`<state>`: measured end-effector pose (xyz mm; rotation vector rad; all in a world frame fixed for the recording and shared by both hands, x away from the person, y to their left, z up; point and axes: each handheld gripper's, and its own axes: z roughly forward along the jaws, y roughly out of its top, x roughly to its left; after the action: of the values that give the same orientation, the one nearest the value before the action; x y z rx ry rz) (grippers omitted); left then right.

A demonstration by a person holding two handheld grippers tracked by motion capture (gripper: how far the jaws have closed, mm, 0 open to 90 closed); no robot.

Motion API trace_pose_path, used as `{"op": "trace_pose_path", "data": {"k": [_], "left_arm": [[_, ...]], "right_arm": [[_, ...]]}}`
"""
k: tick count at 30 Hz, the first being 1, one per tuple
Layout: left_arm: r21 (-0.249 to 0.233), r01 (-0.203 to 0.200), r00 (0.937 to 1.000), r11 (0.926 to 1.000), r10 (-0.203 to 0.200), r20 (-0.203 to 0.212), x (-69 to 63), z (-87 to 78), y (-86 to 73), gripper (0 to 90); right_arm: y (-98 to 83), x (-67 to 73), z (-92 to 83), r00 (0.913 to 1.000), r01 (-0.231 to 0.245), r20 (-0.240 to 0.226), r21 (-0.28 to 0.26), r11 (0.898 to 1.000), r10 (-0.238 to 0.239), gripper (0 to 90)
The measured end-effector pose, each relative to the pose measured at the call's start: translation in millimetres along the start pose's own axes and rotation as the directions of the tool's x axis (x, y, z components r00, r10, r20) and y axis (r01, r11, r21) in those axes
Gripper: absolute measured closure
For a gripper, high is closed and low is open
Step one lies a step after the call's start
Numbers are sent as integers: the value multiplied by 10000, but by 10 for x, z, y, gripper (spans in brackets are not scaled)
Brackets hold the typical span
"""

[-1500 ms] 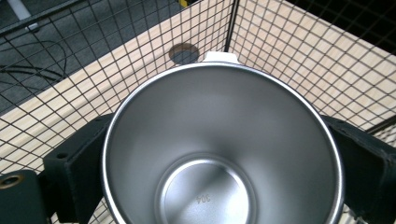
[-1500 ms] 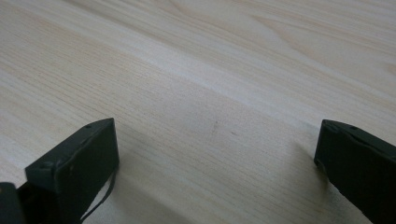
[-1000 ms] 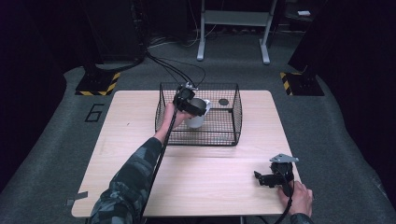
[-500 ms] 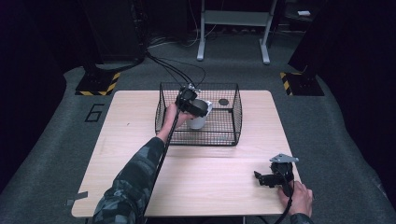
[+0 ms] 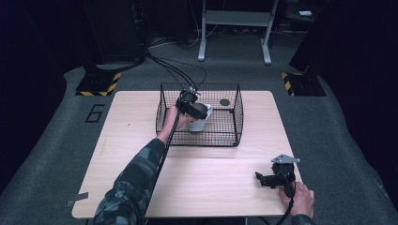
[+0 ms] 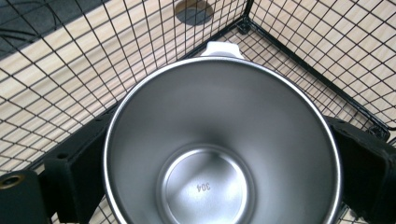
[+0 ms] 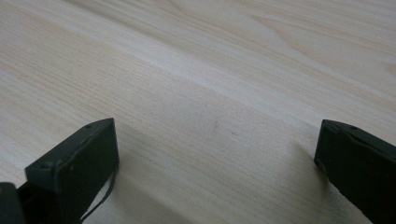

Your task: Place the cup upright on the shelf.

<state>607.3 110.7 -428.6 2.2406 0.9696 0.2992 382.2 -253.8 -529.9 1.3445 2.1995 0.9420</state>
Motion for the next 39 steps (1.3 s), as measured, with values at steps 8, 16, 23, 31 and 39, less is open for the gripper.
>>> {"op": "trace_pose_path", "data": {"k": [8, 16, 23, 31, 39], "left_arm": [[252, -35, 10000, 9997, 34, 55, -4, -41, -40, 55], [-263, 120, 9998, 9996, -117, 135, -33, -171, -42, 0], [-748, -252, 9997, 9969, 252, -16, -114, -538, -16, 0], [-1167, -923, 9957, 9889, 920, -74, -224, -1002, -81, 1], [-1508, -1798, 9837, 9721, 1778, -265, -391, -1401, -326, 1]], "right_arm": [[0, 0, 0, 10000, 3, -3, 5, 10000, -3, 0], [-2, -11, 0, 9998, 188, 36, 50, 9998, -188, 0], [-2, -11, 0, 9998, 188, 40, 44, 9998, -188, 0], [-3, -9, -1, 9999, 162, 38, 58, 9999, -162, 0], [-3, -9, -1, 9999, 163, 41, 55, 9999, -163, 0]]}}
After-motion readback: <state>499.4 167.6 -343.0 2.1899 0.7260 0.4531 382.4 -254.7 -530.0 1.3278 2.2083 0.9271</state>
